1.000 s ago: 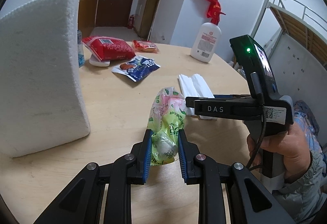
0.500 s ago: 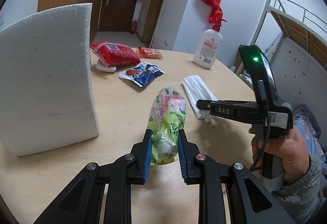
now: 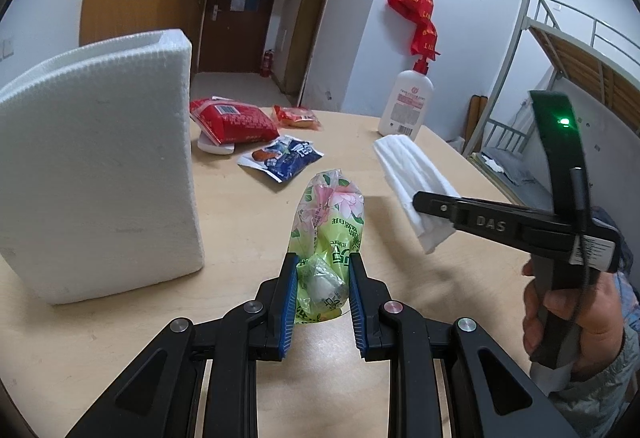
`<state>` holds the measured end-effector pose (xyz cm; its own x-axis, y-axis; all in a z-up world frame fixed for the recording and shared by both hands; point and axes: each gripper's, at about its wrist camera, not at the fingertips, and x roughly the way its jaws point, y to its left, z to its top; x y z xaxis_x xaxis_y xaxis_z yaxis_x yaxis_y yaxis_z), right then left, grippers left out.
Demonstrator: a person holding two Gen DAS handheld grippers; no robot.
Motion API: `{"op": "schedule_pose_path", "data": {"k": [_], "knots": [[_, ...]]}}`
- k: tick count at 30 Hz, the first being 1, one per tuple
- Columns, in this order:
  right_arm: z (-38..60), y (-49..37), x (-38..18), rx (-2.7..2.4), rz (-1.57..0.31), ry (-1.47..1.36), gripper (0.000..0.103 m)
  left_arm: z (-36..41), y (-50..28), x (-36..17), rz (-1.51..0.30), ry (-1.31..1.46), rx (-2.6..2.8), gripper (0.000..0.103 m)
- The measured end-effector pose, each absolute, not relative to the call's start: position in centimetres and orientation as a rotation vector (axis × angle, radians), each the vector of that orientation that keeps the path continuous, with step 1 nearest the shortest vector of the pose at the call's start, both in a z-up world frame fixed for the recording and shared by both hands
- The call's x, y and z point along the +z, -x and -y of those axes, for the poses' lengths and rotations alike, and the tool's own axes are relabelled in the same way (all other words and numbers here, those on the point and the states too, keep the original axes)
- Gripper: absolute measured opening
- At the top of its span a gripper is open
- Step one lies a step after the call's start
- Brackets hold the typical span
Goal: Organize soft objects
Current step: 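Lift the green packet with the left tool while the right tool grasps the white tissues, then carry the green packet and white tissues with both tools over the foam box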
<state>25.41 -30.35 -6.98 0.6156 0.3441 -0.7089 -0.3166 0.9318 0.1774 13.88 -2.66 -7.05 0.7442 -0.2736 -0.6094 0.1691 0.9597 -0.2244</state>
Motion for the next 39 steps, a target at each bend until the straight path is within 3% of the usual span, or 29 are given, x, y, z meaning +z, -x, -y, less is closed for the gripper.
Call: {"op": "schedule_pose_path", "data": {"k": [25, 39], "knots": [[34.0, -13.4, -0.2, 0.420, -0.573, -0.080, 0.021, 3.1, -6.0, -1.3, -0.517, 0.097, -0.205, 0.025], [35.1, -9.6, 0.9, 0.454, -0.484, -0.093, 0.021, 3.4, -1.9, 0.1, -0.436, 0.065, -0.189, 0.025]]}}
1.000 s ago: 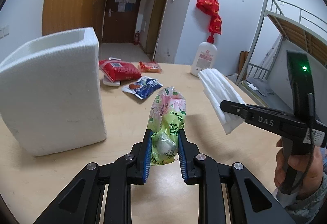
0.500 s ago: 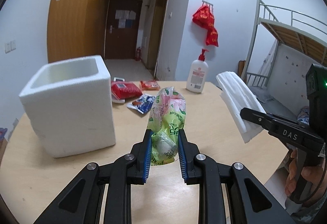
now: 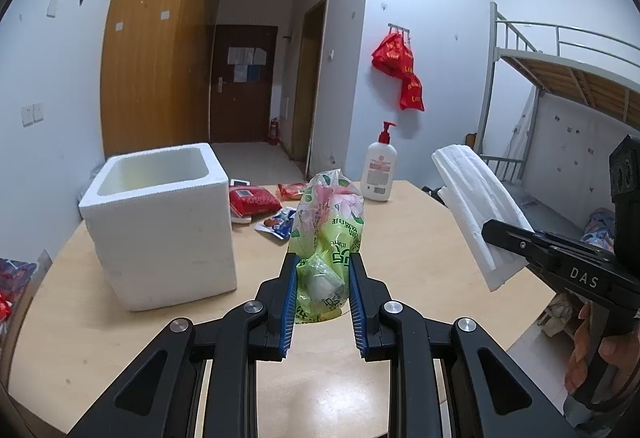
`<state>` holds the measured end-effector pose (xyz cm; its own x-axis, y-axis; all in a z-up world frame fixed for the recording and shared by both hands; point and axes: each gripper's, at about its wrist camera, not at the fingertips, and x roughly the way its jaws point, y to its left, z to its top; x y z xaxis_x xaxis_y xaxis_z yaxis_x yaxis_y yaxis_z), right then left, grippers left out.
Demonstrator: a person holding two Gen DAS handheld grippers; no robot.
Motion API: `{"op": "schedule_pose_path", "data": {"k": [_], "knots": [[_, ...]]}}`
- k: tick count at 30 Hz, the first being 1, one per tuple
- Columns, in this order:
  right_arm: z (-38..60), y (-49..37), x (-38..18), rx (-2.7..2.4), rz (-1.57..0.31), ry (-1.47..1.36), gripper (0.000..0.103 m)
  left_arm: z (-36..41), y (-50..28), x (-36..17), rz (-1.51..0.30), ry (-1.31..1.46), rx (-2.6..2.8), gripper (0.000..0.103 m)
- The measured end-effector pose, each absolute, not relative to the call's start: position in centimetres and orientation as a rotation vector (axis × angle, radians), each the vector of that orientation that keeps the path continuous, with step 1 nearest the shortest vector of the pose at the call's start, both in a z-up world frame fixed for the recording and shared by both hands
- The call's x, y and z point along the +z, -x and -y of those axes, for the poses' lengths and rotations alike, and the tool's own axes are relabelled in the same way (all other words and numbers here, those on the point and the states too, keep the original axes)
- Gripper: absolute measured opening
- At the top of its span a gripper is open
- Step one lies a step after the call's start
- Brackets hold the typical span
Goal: Organize soft objects
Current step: 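Carry the green packet and white tissues with both tools over the foam box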
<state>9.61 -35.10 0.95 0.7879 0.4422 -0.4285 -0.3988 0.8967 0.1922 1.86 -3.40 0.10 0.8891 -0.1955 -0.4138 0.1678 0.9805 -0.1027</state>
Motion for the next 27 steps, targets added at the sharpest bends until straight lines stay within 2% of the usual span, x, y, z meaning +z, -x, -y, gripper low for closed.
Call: {"op": "schedule_pose_path", "data": {"k": [14, 27], "knots": [[35.0, -8.2, 1.4, 0.515, -0.437, -0.096, 0.022, 2.9, 0.1, 1.0, -0.397, 0.058, -0.139, 0.025], [30.8, -8.5, 1.8, 0.661, -0.425, -0.057, 0.022, -0.3, 1.8, 1.6, -0.376, 0.083, 0.007, 0.025]]}}
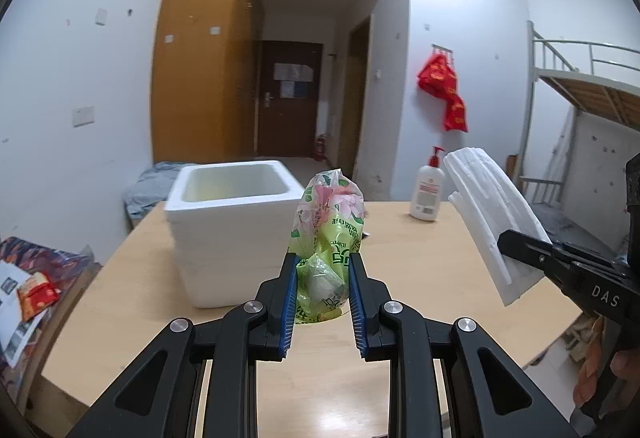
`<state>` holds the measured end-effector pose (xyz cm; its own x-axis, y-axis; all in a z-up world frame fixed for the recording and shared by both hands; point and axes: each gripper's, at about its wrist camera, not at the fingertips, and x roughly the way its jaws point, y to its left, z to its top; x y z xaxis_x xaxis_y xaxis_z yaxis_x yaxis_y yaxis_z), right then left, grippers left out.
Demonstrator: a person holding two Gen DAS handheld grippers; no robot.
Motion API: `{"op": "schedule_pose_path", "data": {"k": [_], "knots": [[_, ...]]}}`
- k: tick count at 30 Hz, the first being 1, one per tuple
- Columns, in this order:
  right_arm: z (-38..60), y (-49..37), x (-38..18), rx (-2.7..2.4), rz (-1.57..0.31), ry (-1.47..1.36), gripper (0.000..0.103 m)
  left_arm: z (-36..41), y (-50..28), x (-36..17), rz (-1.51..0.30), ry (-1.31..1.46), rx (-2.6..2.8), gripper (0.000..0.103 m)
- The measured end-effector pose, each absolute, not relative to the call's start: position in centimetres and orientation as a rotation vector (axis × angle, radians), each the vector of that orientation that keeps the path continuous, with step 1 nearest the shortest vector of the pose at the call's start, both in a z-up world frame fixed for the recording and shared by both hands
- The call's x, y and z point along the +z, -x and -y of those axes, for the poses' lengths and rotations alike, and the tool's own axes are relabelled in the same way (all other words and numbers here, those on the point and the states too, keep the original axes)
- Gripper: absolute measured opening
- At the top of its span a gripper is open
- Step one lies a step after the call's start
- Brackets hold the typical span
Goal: Organize soft objects
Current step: 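Carry the green packet and white tissues with both tools over the foam box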
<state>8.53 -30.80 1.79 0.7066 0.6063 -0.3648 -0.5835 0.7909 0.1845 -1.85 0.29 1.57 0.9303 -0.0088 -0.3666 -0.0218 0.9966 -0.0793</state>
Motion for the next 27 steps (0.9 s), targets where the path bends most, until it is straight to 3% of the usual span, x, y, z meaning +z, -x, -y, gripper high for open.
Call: {"op": "schedule_pose_path", "data": {"k": [27], "knots": [[22.7, -12.7, 2.6, 0.849, -0.459, 0.016, 0.022, -7.8, 0.8, 2.5, -0.372, 0.148, 0.206, 0.025]]}}
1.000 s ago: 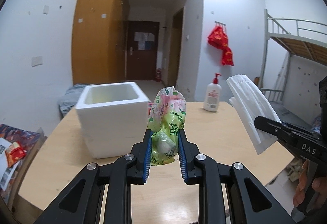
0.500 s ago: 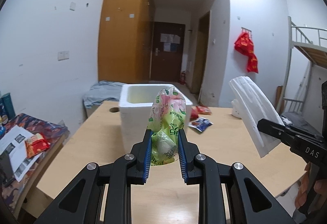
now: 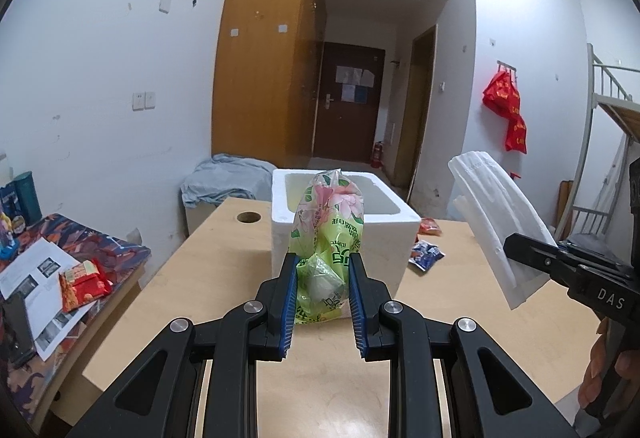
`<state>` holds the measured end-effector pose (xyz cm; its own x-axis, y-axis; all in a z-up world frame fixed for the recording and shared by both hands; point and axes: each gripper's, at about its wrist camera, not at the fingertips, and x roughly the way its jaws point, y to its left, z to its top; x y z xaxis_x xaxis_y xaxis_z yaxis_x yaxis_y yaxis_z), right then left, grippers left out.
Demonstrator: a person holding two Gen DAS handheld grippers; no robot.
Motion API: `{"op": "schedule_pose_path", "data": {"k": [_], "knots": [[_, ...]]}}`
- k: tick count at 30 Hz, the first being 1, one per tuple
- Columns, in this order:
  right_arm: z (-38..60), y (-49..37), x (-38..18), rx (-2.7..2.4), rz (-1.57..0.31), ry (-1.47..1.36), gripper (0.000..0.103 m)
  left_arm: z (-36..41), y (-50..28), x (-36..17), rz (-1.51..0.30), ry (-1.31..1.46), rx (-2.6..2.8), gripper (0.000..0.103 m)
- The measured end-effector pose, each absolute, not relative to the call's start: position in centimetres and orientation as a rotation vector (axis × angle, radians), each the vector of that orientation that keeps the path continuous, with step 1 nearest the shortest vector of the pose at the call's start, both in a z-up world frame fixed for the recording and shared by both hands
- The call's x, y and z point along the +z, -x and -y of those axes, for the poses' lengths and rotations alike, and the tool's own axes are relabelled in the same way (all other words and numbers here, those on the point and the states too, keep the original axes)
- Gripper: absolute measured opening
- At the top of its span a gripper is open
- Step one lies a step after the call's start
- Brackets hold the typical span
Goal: Organize soft objects
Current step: 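Carry the green packet and white tissues with both tools over the foam box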
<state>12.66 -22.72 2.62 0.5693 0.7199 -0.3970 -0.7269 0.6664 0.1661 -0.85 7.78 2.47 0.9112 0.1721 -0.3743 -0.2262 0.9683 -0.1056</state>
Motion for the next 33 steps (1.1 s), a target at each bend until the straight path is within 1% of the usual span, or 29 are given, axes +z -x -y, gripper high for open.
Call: {"op": "schedule_pose_path", "data": {"k": [19, 33], "knots": [[19.1, -16.6, 5.2, 0.880, -0.446, 0.048, 0.022, -9.5, -3.8, 4.5, -0.349, 0.141, 0.201, 0.025], [16.3, -20.2, 5.8, 0.878, -0.477, 0.066, 0.022, -11.0, -7.9, 5.0, -0.359, 0.143, 0.176, 0.025]]}}
